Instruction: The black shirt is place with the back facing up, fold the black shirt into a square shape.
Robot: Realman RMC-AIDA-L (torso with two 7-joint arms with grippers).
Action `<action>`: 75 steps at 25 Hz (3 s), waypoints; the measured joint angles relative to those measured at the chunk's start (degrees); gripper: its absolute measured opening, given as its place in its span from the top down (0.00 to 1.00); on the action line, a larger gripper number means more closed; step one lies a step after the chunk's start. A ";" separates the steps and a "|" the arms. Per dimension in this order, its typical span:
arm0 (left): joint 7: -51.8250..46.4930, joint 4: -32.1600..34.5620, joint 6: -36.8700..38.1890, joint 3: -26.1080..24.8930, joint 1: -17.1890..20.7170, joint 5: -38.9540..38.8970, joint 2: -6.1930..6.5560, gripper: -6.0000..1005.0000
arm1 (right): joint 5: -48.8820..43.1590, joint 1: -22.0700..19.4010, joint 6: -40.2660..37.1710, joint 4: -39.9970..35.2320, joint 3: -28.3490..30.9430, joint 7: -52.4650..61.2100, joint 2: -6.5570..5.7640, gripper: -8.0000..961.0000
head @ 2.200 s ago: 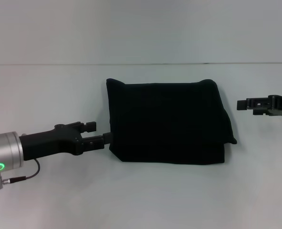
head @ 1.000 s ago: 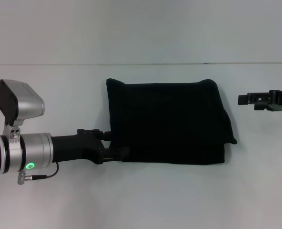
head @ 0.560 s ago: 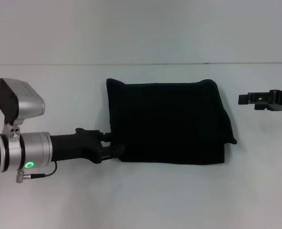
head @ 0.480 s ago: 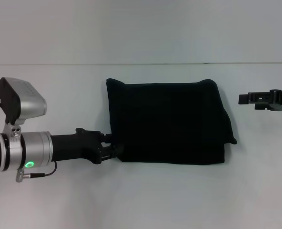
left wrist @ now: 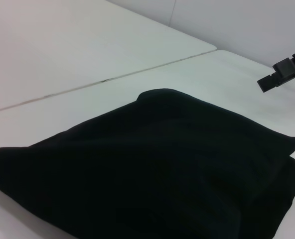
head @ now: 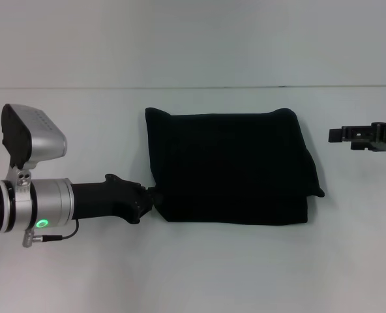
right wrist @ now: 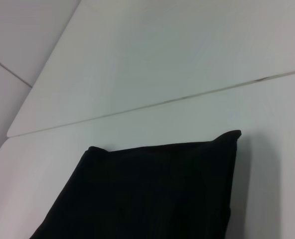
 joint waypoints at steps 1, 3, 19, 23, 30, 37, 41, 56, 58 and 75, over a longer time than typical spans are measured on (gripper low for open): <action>0.00 0.01 0.00 0.00 0.00 0.00 0.02 0.91 | 0.00 0.00 0.00 0.00 0.01 0.01 -0.02 0.13; 0.04 0.05 0.14 0.04 0.02 0.00 0.05 0.95 | 0.00 0.00 -0.01 0.00 0.01 0.05 -0.07 0.13; 1.82 1.54 3.77 -0.21 1.13 0.60 0.27 0.96 | 0.00 -0.25 0.01 0.36 0.01 -0.36 -0.20 0.14; 1.80 1.64 2.77 -0.36 1.11 0.61 0.32 0.96 | 0.00 -0.26 0.01 0.36 0.01 -0.41 -0.20 0.14; 1.55 2.14 0.68 -0.30 0.69 0.61 0.45 0.96 | 0.00 -0.26 0.01 0.28 0.01 -0.44 -0.20 0.14; 1.39 2.02 1.22 0.58 0.43 0.59 0.38 0.96 | -0.14 -0.32 0.33 0.38 -0.21 -0.24 -0.25 0.14; 0.41 2.18 2.53 0.50 0.43 0.59 0.37 0.96 | -0.27 -0.35 0.63 0.50 -0.50 -0.10 -0.27 0.14; -2.35 9.99 5.80 -1.64 3.65 0.59 0.34 0.55 | -0.44 -0.68 0.38 1.27 -0.69 0.02 -0.21 0.14; -2.45 10.62 6.63 -3.19 3.67 0.10 0.40 0.47 | -0.44 -0.99 0.24 1.27 -0.46 -0.06 -0.27 0.14; -1.93 9.03 12.51 -6.14 1.59 -11.60 0.24 0.36 | -0.10 -1.92 0.00 0.82 -0.16 -1.48 -0.53 0.15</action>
